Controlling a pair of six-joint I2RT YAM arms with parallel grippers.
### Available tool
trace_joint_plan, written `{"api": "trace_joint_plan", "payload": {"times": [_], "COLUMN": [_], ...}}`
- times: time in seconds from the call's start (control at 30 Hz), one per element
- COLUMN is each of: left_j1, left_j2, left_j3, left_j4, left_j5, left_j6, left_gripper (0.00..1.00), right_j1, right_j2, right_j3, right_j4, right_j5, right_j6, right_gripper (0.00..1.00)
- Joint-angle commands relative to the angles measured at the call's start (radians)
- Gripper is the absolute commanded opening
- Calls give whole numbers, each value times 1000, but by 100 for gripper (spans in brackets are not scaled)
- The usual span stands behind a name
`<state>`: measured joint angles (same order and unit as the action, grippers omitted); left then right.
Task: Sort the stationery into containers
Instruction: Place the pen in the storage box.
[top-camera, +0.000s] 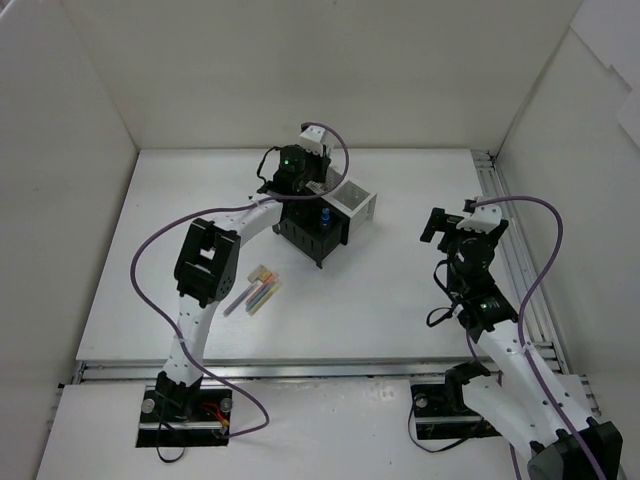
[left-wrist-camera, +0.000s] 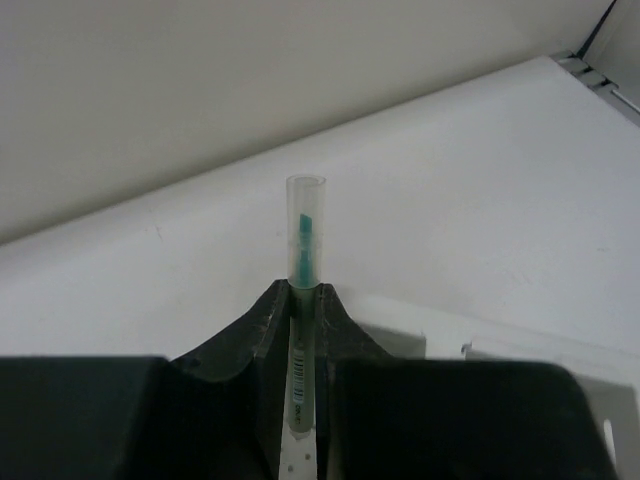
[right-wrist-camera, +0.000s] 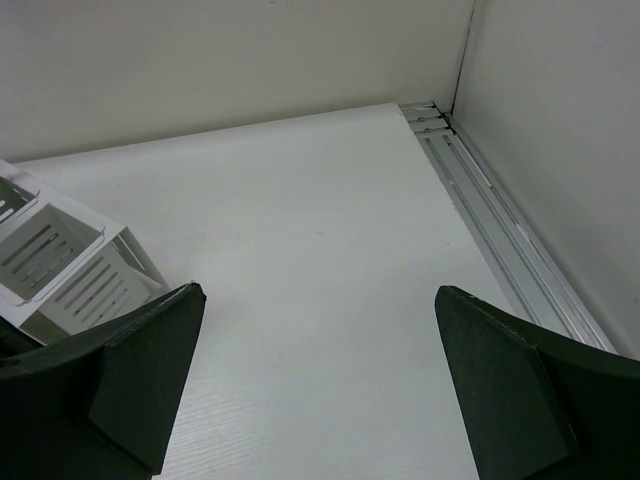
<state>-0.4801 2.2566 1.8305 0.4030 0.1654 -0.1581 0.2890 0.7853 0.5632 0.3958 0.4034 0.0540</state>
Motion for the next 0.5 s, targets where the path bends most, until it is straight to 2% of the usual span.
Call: {"api": "trace_joint_plan", "payload": {"times": [0.0, 0.1, 0.13, 0.2, 0.27, 0.3, 0.33, 0.4, 0.43, 0.47], "left_j1": [3, 3, 3, 3, 3, 3, 3, 3, 12, 12], "left_j2": [-126, -161, -170, -196, -238, -255, -271, -331, -380, -402], "left_j3": [-83, -126, -129, -135, -154, -161, -181, -203, -224, -234], "left_j4": [201, 192, 183, 169, 157, 152, 148, 125, 113, 62], "left_j5": [36, 66, 74, 85, 97, 114, 121, 143, 151, 158], "left_j6": [-72, -81, -83, -80, -80, -78, -78, -77, -80, -78], "left_gripper": [4, 16, 24, 29, 39, 44, 54, 61, 73, 77], "right_j1": [-16, -21, -21, -21, -21, -24, -25, -24, -25, -28], "right_j2": [8, 6, 5, -1, -8, -17, -21, -34, -38, -44], "right_j3": [47, 47, 47, 47, 49, 49, 50, 47, 46, 46], "right_j4": [60, 60, 60, 57, 48, 46, 43, 34, 32, 25], "right_j5": [3, -18, -23, -29, -43, -58, -64, -87, -95, -100], "right_j6": [-3, 3, 6, 10, 18, 18, 20, 29, 30, 35], "right_gripper": [98, 98, 98, 98, 98, 98, 98, 98, 98, 98]}}
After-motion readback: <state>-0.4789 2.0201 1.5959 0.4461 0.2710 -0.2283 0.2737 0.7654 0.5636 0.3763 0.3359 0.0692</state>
